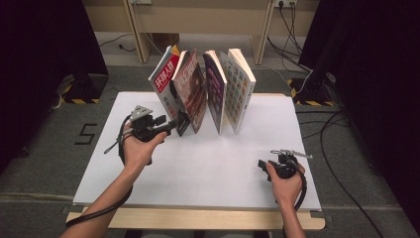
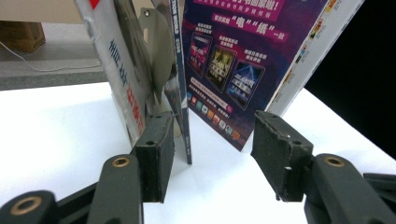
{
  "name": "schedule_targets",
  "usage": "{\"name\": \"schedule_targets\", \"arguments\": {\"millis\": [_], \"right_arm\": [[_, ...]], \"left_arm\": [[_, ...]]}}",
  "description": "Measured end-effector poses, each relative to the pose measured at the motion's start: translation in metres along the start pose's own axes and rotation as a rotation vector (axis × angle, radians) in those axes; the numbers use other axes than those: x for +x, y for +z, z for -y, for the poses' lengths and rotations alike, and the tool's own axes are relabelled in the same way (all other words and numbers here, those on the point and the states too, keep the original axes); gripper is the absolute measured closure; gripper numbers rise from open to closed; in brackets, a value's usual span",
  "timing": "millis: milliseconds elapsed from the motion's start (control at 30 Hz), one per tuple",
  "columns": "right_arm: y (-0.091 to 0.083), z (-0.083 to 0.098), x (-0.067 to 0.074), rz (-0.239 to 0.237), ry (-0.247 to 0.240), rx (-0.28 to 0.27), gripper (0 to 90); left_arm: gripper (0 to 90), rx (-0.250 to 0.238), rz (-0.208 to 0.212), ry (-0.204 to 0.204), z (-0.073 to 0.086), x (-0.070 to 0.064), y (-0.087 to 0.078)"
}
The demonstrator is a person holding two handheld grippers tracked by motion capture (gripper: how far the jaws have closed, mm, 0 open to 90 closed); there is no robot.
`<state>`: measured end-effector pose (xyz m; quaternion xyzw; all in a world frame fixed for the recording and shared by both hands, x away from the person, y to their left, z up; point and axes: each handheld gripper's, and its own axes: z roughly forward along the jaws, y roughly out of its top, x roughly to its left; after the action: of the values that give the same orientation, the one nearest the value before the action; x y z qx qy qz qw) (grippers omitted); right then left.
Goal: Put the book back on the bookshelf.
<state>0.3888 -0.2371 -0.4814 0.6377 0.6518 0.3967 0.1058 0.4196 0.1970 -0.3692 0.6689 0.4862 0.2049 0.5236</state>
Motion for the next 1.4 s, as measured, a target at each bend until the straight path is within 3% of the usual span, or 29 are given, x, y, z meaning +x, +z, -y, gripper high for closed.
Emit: {"name": "schedule_targets", "arguments": {"millis": [333, 867, 1100, 1400], "right_arm": [[-0.001, 0.0, 0.0, 0.0, 0.002, -0.001, 53.0], [0.001, 0.001, 0.002, 0.001, -0.005, -0.004, 53.0], [0.0, 0.001, 0.003, 0.005, -0.014, -0.001, 53.0], [0.001, 0.002, 0.005, 0.0, -0.005, -0.002, 53.0]], "left_arm": [[47.1, 0.01, -0.015, 0.006, 0.015, 0.011, -0.014], [46.9, 0.037, -0.029, -0.039, 0.071, 0.042, -0.034], [46.7, 0.054, -0.08, -0.041, 0.094, 0.059, -0.039], [46.7, 0.067, -0.107, -0.087, 0.118, 0.08, -0.039]]}}
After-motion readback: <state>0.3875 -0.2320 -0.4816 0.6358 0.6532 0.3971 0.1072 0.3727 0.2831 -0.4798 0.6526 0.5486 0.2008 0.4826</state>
